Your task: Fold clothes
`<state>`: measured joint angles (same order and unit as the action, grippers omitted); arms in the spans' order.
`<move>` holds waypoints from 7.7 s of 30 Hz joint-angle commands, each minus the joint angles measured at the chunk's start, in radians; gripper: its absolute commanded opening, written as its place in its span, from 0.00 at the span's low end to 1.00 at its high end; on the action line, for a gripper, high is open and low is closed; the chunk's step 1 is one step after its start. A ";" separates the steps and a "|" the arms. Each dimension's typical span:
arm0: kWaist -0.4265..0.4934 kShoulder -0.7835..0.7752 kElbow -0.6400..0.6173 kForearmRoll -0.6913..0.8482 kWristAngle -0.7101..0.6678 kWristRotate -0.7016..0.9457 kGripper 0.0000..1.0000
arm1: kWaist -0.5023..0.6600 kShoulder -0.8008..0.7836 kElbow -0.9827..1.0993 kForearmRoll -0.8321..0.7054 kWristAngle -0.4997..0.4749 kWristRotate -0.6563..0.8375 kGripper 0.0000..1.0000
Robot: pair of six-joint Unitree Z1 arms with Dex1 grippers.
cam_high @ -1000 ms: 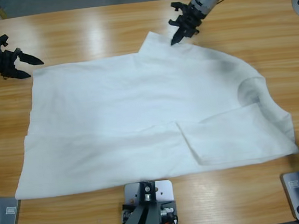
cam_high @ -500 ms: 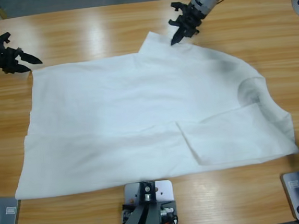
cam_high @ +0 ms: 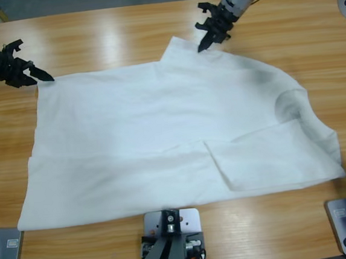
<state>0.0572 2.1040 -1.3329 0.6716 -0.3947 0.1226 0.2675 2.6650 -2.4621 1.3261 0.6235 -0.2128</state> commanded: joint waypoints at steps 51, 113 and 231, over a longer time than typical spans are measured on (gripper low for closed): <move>-0.074 -0.010 0.012 0.000 0.019 0.005 0.00 | -0.079 -0.039 -0.071 0.001 -0.003 0.010 0.00; -0.015 -0.249 0.093 0.537 -0.088 -0.054 0.00 | -0.191 -0.898 1.045 -0.043 0.068 0.216 0.00; -0.678 -0.103 0.017 0.558 0.011 0.057 0.00 | 0.002 -0.863 1.373 -0.551 -0.277 0.177 0.37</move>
<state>-0.6660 2.0455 -1.3291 1.2265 -0.3743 0.2034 0.2844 1.8201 -1.1181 0.7891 0.3630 -0.0627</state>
